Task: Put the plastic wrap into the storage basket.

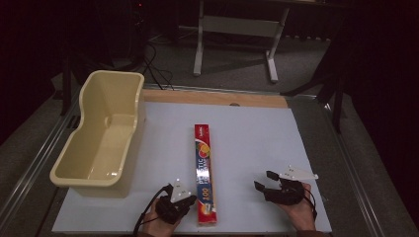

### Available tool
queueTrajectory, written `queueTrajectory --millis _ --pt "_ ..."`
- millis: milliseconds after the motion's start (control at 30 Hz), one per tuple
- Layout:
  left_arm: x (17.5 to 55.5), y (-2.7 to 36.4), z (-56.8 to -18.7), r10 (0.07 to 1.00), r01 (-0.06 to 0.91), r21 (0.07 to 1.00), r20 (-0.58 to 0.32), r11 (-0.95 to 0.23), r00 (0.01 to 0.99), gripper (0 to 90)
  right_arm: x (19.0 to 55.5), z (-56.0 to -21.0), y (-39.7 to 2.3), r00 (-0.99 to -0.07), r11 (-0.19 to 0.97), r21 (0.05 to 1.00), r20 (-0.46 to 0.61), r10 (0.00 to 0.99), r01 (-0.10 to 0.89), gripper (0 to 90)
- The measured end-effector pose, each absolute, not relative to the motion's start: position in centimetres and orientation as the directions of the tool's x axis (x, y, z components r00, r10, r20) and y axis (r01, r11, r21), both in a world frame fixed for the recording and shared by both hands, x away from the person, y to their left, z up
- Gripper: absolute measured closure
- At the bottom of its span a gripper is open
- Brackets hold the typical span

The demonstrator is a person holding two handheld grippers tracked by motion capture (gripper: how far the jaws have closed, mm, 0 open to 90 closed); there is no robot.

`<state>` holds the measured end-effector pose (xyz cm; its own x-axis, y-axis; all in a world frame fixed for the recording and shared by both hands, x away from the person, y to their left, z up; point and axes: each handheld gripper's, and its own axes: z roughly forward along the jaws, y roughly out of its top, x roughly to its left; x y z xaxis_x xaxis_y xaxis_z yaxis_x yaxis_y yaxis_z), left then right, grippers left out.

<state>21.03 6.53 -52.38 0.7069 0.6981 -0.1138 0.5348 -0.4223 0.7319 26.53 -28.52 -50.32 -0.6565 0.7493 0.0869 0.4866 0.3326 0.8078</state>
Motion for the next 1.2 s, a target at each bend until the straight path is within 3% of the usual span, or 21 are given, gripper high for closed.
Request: queueTrajectory --millis 33,100,300,567,667,733,767,833,933,1033,1200 --pt "21.6 5.4 -52.6 0.665 0.539 0.739 -0.166 -0.405 0.728 90.0 26.5 -50.3 -28.5 -0.651 0.327 0.807 0.092 0.753 0.492 33.7" --pt "21.9 4.8 -52.8 0.649 0.534 0.744 -0.181 -0.401 0.739 90.0 26.5 -50.2 -28.5 -0.650 0.324 0.808 0.094 0.754 0.492 33.8" --pt "22.9 2.0 -52.5 0.625 0.492 0.759 -0.146 -0.427 0.767 89.7 26.4 -50.2 -28.2 -0.654 0.329 0.809 0.088 0.751 0.487 34.0" --pt "22.3 7.2 -49.7 0.715 0.452 0.801 -0.042 -0.393 0.698 81.2 26.3 -50.2 -27.7 -0.662 0.325 0.807 0.105 0.742 0.493 32.2" --pt "21.3 9.4 -49.1 0.754 0.449 0.812 -0.016 -0.374 0.656 71.4 26.3 -50.0 -27.1 -0.662 0.317 0.810 0.114 0.741 0.493 29.7" --pt "20.8 10.0 -49.0 0.770 0.438 0.824 -0.004 -0.359 0.638 57.0 26.3 -49.8 -26.8 -0.654 0.305 0.811 0.122 0.747 0.500 27.9" --pt "20.2 11.0 -48.9 0.782 0.429 0.836 0.001 -0.343 0.624 57.0 26.3 -49.7 -26.5 -0.651 0.299 0.812 0.125 0.749 0.500 26.6" --pt "19.7 12.3 -48.9 0.795 0.424 0.842 0.008 -0.332 0.607 42.4 26.4 -49.1 -25.1 -0.665 0.309 0.813 0.124 0.736 0.493 20.8" --pt "19.7 13.0 -49.0 0.814 0.430 0.839 0.026 -0.333 0.580 34.5 26.6 -48.9 -24.3 -0.670 0.311 0.812 0.128 0.731 0.494 19.6" --pt "19.9 13.8 -49.0 0.842 0.429 0.829 0.090 -0.360 0.532 32.7 26.7 -48.5 -22.3 -0.697 0.343 0.804 0.120 0.707 0.486 17.5" --pt "20.2 14.4 -49.3 0.852 0.435 0.831 0.087 -0.348 0.516 32.5 26.9 -48.4 -20.5 -0.714 0.374 0.794 0.106 0.692 0.480 15.2"
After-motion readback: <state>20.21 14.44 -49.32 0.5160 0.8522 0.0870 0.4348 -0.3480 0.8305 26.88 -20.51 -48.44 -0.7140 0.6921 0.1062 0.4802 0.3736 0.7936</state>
